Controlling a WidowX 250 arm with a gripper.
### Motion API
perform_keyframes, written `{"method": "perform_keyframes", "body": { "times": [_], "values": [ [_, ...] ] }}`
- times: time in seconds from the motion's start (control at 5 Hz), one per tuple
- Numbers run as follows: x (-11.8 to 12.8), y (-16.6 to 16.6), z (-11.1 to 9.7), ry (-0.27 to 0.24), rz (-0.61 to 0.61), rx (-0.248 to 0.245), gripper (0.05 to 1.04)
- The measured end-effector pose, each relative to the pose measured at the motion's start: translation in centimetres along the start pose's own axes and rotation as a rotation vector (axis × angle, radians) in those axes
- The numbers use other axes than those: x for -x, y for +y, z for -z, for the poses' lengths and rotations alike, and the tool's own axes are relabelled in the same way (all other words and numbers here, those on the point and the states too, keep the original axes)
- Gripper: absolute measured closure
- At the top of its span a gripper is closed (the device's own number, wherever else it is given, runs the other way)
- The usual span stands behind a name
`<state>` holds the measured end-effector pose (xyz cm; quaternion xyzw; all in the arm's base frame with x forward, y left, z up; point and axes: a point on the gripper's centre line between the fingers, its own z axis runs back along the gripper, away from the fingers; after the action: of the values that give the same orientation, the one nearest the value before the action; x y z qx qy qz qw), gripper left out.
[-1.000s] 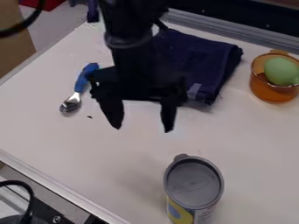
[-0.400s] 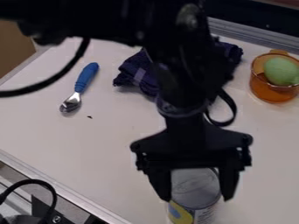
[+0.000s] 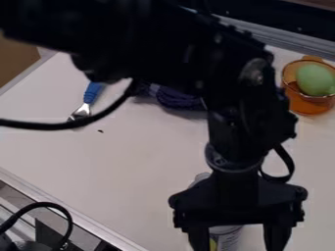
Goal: Push the can to the left side of the table beside the blue spoon
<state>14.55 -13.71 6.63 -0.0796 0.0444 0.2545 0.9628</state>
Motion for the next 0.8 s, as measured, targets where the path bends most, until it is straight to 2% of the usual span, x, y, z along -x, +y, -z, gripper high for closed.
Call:
{"method": "perform_keyframes", "body": {
  "times": [0.2,0.4,0.6,0.8],
  "values": [
    [0.2,-0.3,0.8,-0.001,-0.048,-0.014,0.083],
    [-0.7,-0.4,1.0,-0.055,-0.095,0.000,0.083],
    [-2.2,0.1,0.8,-0.068,-0.176,0.007,0.082],
    [-3.6,1.0,0.5,-0.093,-0.240,-0.008,0.083]
  ]
}}
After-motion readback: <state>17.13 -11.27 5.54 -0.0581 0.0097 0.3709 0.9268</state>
